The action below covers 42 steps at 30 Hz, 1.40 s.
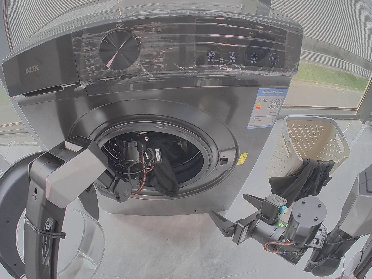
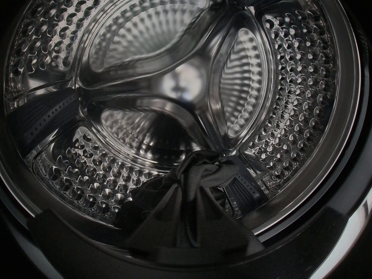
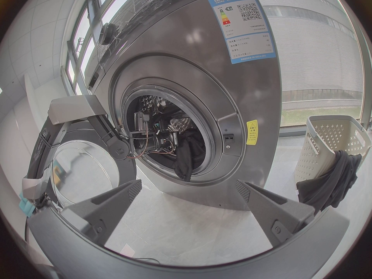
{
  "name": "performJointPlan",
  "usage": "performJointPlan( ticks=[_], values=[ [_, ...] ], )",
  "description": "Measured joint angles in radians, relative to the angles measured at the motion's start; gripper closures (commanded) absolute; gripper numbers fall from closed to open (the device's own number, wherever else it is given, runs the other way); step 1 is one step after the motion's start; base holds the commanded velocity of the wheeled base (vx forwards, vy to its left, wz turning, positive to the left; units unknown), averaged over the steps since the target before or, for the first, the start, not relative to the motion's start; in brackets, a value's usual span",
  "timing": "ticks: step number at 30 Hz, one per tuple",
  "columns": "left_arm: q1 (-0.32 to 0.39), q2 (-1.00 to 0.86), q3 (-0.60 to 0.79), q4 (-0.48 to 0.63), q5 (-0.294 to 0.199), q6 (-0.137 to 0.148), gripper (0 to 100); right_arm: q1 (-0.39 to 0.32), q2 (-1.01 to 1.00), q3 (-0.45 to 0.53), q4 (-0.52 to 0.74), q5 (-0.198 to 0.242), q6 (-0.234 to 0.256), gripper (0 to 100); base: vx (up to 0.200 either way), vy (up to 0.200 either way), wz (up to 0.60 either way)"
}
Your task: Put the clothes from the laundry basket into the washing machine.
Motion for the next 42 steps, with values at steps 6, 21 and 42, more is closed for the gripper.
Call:
performJointPlan(
  ticks=[6,21,42],
  values=[
    [-0.026,-0.011,0.024,0.000,-0.001,-0.004,0,0.000,-0.001,0.001,0.000,0.000,0.000,0,0.000,0.000,0.00],
    [-0.104,-0.024,0.174,0.018,-0.024,0.007,0,-0.003,-0.007,0.002,0.000,0.001,0.000,0,0.000,0.000,0.00],
    [-0.080,0.017,0.102,-0.010,-0.018,-0.003,100,-0.010,-0.016,0.001,0.000,0.001,0.000,0,0.000,0.000,0.00]
  ],
)
